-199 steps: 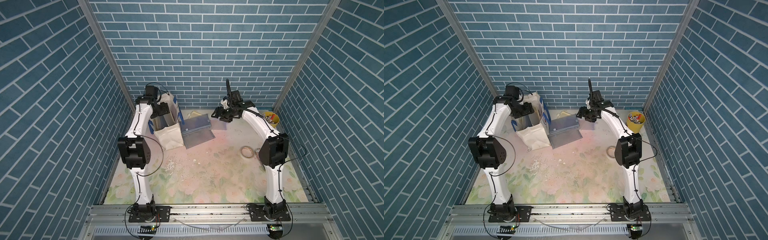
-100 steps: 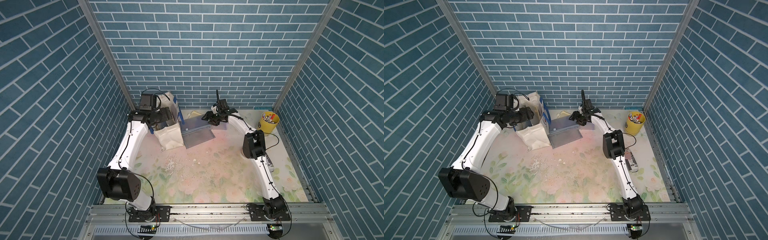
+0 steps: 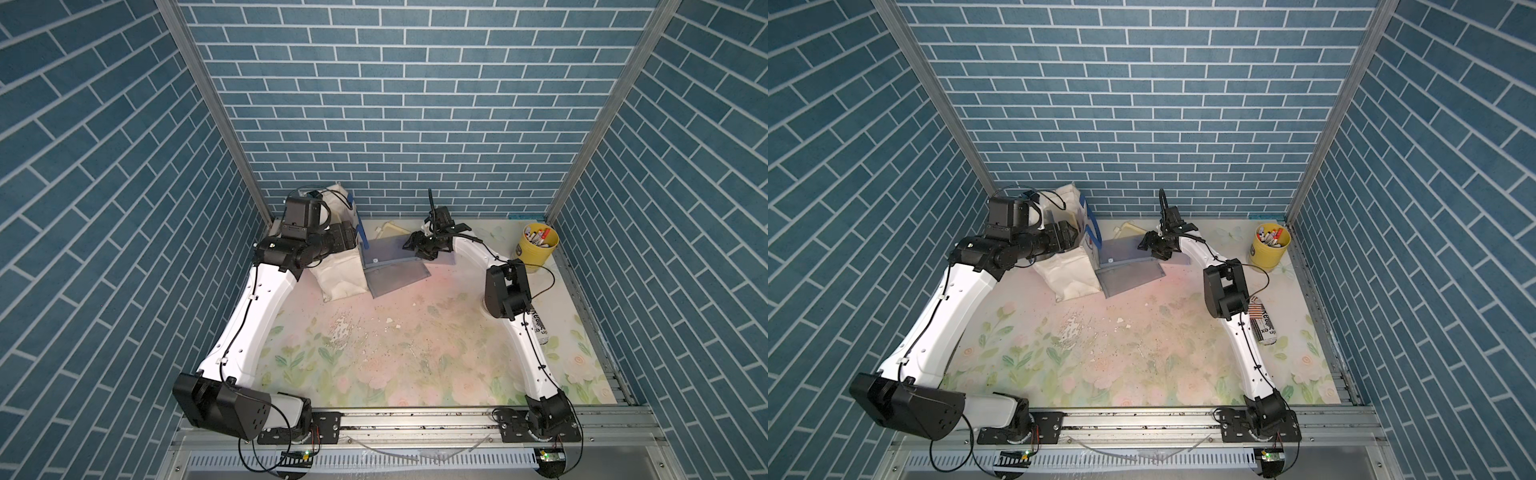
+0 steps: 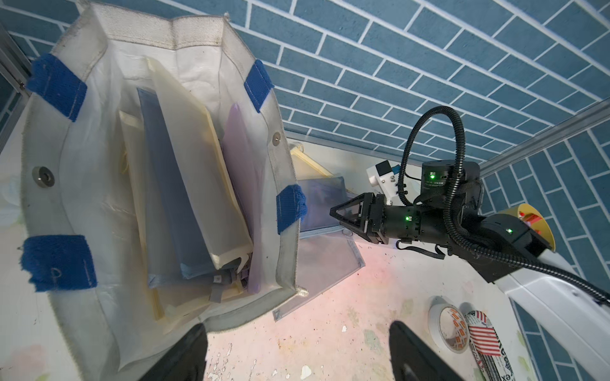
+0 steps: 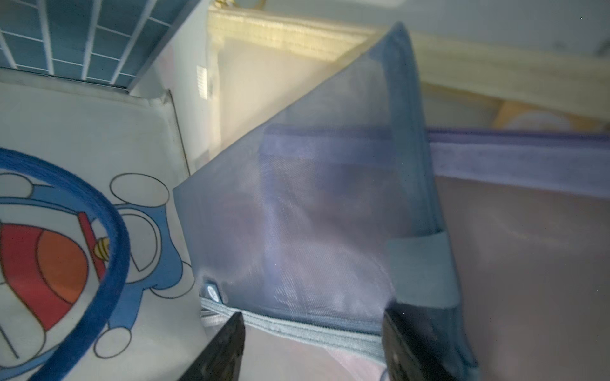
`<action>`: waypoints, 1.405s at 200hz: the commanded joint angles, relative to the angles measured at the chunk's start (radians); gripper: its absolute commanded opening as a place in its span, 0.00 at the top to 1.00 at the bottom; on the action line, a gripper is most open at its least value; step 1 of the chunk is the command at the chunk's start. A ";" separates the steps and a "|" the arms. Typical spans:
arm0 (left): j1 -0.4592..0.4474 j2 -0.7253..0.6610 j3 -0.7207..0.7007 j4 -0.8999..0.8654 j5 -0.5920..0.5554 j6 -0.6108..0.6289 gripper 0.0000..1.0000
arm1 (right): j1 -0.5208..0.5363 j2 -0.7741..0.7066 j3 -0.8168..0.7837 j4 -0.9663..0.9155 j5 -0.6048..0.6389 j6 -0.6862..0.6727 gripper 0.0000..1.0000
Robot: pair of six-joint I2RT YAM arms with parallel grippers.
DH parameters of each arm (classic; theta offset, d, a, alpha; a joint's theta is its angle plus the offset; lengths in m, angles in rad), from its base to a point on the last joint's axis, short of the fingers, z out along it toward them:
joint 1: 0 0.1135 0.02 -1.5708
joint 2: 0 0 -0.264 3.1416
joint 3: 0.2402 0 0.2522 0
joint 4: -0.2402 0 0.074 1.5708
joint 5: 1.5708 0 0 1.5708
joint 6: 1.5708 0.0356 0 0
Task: Put the pencil pouch into the canvas bag
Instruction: Move the pencil pouches to the center of the board, then adjust the pencil pouch in the pencil pouch.
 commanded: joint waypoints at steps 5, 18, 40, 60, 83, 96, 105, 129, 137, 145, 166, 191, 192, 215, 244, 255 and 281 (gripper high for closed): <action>-0.071 -0.009 0.012 0.020 -0.059 0.061 0.13 | -0.012 -0.141 -0.233 -0.012 0.057 -0.006 0.34; -0.105 -0.004 0.011 0.026 -0.073 0.068 0.13 | -0.018 -0.213 -0.364 0.038 0.054 0.007 0.34; -0.140 0.020 0.004 0.032 -0.063 0.057 0.13 | -0.020 -0.320 -0.566 0.114 0.042 0.033 0.34; -0.174 0.052 0.004 0.020 -0.051 0.053 0.13 | -0.021 -0.434 -0.745 0.192 0.038 0.070 0.34; -0.218 0.085 -0.014 0.019 -0.029 0.037 0.13 | -0.014 -0.543 -0.917 0.255 0.020 0.115 0.34; -0.238 0.093 -0.048 0.046 -0.004 0.009 0.13 | -0.007 -0.598 -0.980 0.263 0.012 0.126 0.34; -0.252 0.102 -0.069 0.060 0.007 -0.007 0.13 | -0.002 -0.633 -1.013 0.265 0.007 0.135 0.34; -0.296 0.133 -0.118 0.079 0.028 -0.030 0.13 | 0.002 -0.711 -1.003 0.191 0.032 0.098 0.34; -0.300 0.142 -0.145 0.097 0.047 -0.048 0.13 | 0.001 -0.719 -0.969 0.153 0.035 0.076 0.34; -0.301 0.153 -0.176 0.119 0.078 -0.072 0.13 | 0.001 -0.717 -0.925 0.115 0.040 0.056 0.33; -0.306 0.171 -0.258 0.185 0.128 -0.135 0.13 | -0.003 -0.674 -0.776 0.001 0.071 -0.020 0.33; -0.323 0.186 -0.327 0.245 0.134 -0.177 0.13 | -0.028 -0.577 -0.598 -0.102 0.073 -0.093 0.33; -0.322 0.187 -0.330 0.247 0.134 -0.178 0.13 | -0.030 -0.573 -0.591 -0.105 0.071 -0.094 0.33; -0.322 0.221 -0.328 0.244 0.121 -0.162 0.14 | -0.062 -0.494 -0.459 -0.188 0.057 -0.126 0.33; -0.313 0.329 -0.218 0.205 0.114 -0.102 0.14 | -0.077 -0.539 -0.516 -0.193 0.053 -0.128 0.33; -0.308 0.383 -0.151 0.175 0.105 -0.077 0.14 | -0.077 -0.584 -0.601 -0.163 0.041 -0.116 0.33; -0.268 0.511 0.011 0.136 0.119 -0.061 0.14 | -0.073 -0.704 -0.820 -0.075 -0.010 -0.078 0.33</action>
